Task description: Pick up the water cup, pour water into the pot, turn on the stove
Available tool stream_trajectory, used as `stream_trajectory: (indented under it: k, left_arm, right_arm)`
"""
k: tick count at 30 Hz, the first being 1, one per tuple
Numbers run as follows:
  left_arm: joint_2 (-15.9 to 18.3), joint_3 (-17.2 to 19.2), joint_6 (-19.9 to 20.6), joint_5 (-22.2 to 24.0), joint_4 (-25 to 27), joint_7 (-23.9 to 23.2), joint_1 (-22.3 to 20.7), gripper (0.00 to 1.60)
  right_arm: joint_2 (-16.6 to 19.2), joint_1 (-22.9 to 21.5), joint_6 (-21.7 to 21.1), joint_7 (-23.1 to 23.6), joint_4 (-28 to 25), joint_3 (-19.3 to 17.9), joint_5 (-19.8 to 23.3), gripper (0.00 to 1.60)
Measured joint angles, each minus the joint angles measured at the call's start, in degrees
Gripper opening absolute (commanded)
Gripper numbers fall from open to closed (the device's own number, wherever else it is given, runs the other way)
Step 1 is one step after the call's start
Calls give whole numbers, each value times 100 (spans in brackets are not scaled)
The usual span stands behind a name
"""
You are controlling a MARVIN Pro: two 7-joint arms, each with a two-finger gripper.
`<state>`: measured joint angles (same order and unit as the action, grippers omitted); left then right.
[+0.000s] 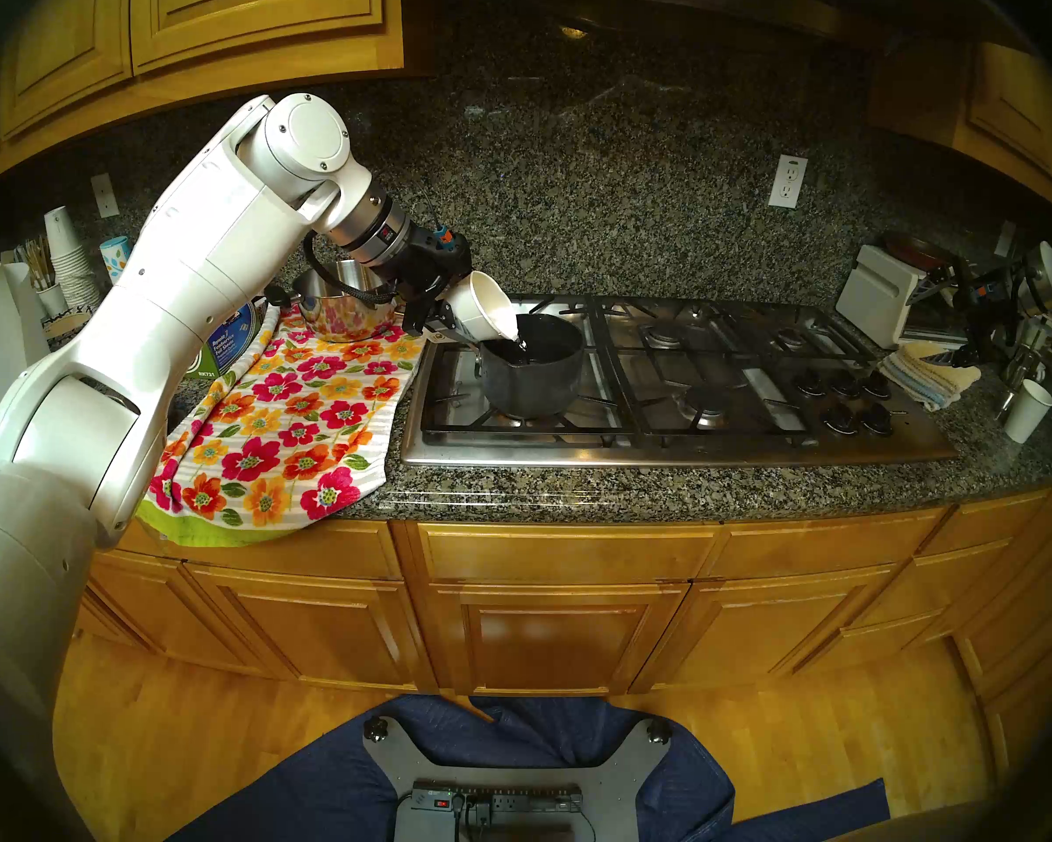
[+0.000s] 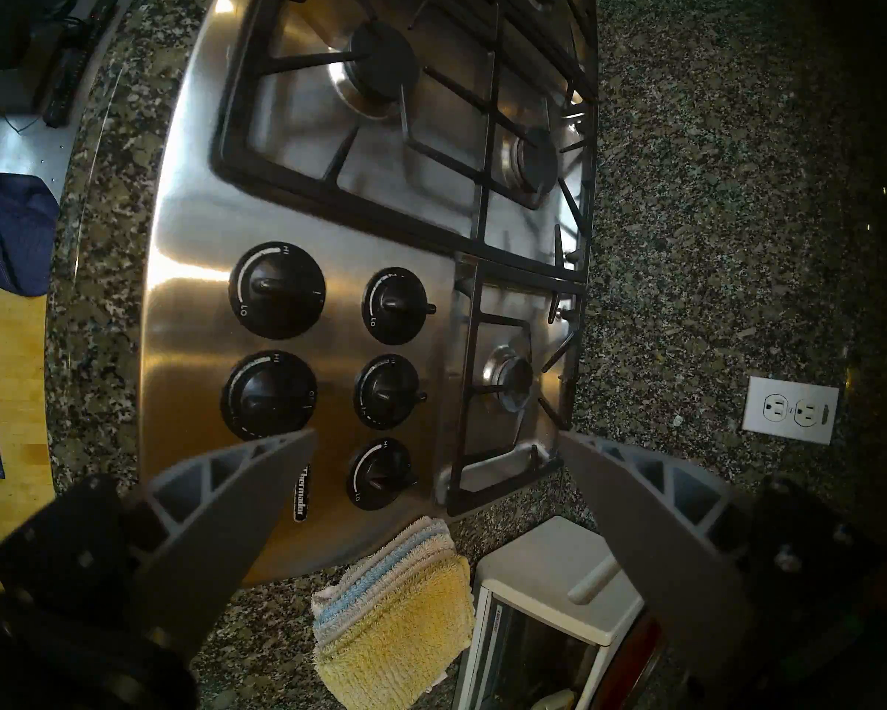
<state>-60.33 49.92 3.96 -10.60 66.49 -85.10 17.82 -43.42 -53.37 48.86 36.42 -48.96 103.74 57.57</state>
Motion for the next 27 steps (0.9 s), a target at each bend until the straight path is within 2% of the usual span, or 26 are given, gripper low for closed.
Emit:
stream_trajectory:
  k: [13, 27]
  left_arm:
    - [-1, -85, -181, -16, -285, -1, -284, 48]
    - [-169, -279, -473, -194, -701, -1, -621, 49]
  right_arm:
    - [0, 0, 0, 0, 0, 0, 0, 160]
    - [0, 0, 0, 0, 0, 0, 0, 160]
